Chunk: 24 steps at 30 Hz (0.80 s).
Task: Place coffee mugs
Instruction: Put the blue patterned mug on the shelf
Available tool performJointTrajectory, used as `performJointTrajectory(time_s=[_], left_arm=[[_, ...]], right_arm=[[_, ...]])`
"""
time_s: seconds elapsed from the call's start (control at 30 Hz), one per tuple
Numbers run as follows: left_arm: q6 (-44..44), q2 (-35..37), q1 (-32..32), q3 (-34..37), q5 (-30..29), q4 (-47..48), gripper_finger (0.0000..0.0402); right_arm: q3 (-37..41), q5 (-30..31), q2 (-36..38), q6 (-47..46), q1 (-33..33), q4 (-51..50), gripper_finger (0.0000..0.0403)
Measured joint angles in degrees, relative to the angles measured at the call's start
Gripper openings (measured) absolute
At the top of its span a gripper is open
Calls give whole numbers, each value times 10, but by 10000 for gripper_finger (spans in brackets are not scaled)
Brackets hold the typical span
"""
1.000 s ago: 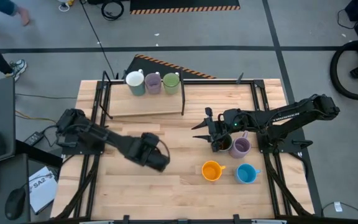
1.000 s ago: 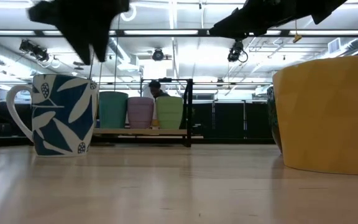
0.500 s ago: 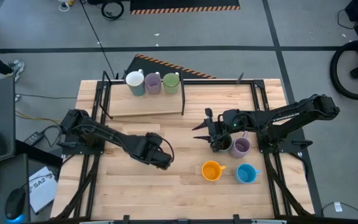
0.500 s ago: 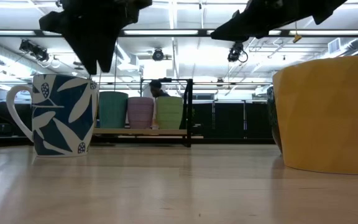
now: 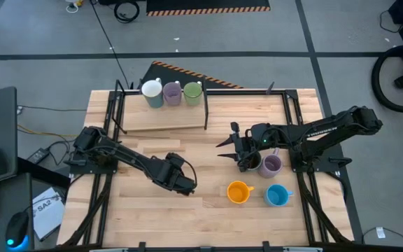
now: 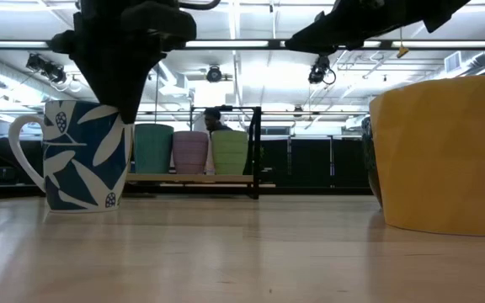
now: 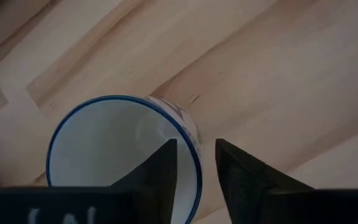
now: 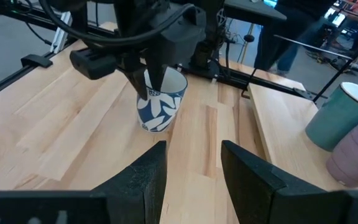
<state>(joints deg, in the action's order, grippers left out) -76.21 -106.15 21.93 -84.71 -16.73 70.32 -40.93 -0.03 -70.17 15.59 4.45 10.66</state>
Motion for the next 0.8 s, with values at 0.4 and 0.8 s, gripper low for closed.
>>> performJointTrajectory(time_s=[0.4,0.8], left_arm=[[101,0,2,0,41,10,19],[394,1,16,0,96,35,32]], right_arm=[[0,0,0,0,0,-1,158],[0,-45,0,13,-1,-24,158]])
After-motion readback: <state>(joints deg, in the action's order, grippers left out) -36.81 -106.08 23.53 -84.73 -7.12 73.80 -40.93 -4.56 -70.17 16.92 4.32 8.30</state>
